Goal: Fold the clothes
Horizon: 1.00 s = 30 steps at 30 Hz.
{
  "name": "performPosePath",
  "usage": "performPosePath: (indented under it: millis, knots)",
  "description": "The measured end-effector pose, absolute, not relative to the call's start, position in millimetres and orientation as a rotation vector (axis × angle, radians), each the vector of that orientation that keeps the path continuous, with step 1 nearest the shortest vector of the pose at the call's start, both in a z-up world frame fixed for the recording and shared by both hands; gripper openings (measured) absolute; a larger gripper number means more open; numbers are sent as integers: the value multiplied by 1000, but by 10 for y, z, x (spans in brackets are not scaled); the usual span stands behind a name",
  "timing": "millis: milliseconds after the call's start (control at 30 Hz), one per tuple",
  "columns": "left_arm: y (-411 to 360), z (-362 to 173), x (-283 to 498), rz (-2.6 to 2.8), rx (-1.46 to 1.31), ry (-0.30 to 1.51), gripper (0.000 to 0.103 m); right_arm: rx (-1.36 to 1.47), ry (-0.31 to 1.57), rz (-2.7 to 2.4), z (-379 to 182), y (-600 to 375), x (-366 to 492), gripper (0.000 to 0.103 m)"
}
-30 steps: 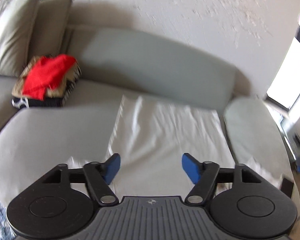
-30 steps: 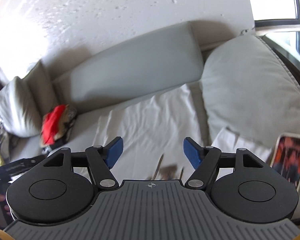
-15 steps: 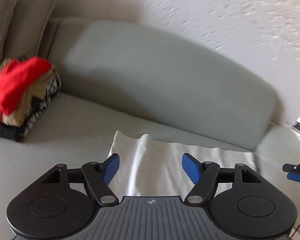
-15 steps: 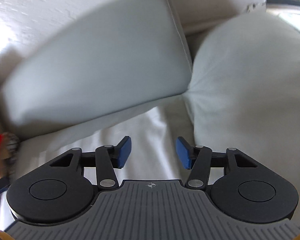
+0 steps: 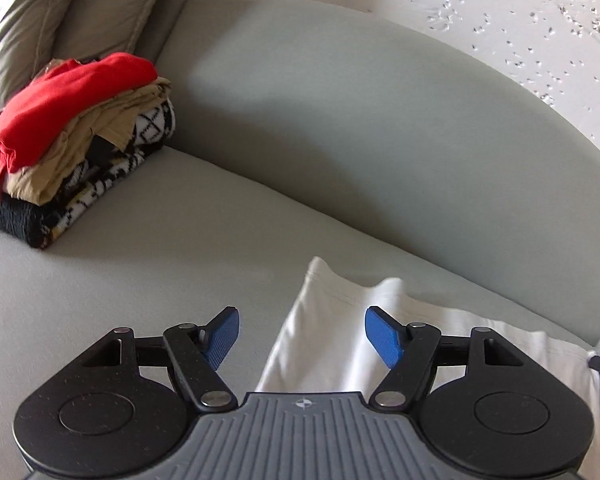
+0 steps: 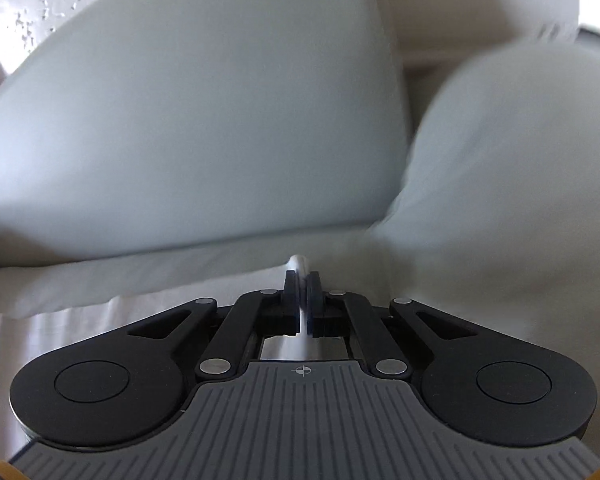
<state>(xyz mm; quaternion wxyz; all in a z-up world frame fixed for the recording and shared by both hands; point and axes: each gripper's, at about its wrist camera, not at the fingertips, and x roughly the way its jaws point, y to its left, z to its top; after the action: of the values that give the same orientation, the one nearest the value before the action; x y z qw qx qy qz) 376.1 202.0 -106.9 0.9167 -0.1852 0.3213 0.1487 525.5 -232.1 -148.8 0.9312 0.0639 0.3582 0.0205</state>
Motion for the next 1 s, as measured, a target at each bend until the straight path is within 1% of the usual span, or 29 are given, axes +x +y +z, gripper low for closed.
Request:
performPosePath:
  millis: [33,167,267,333,367,400,467,533,567,633,667,833,1000]
  knots:
    - [2044,-1072,3776,312,-385,657,70,125,717,3,-1481,-2345,5235,1]
    - [2142,-1089,3863,335,-398,646,70,145,774,-66,-1626,-2392,5272,2]
    - [2299,-1189,4070,300,-438,709,69,168,794,-75,-1657,-2415,5284,2]
    - [2409,-1265,4187,281,-491,740,64,193,805,-66,-1653,-2466,5294,2]
    - [2458,-1301,4242,263,-513,751,58,208,808,-59,-1641,-2493,5315,2]
    - [2472,-1329,4291,247,-515,759,56,221,811,-51,-1624,-2505,5344,2]
    - [2501,-1384,4387,215,-519,776,55,240,812,-41,-1633,-2536,5333,2]
    - [2471,-1378,4454,198,-463,762,49,246,810,-40,-1641,-2540,5310,2]
    - [2455,-1375,4487,189,-435,755,43,245,808,-42,-1640,-2533,5311,2]
    - [2464,-1378,4520,169,-434,754,17,245,804,-49,-1642,-2520,5305,2]
    - [2446,-1364,4508,162,-419,749,0,249,802,-53,-1643,-2517,5301,2]
    - [2356,-1293,4448,125,-343,725,1,275,762,-70,-1606,-2502,5247,2]
    - [2404,-1155,4422,244,-319,611,1,255,662,-83,-1524,-2371,5173,2]
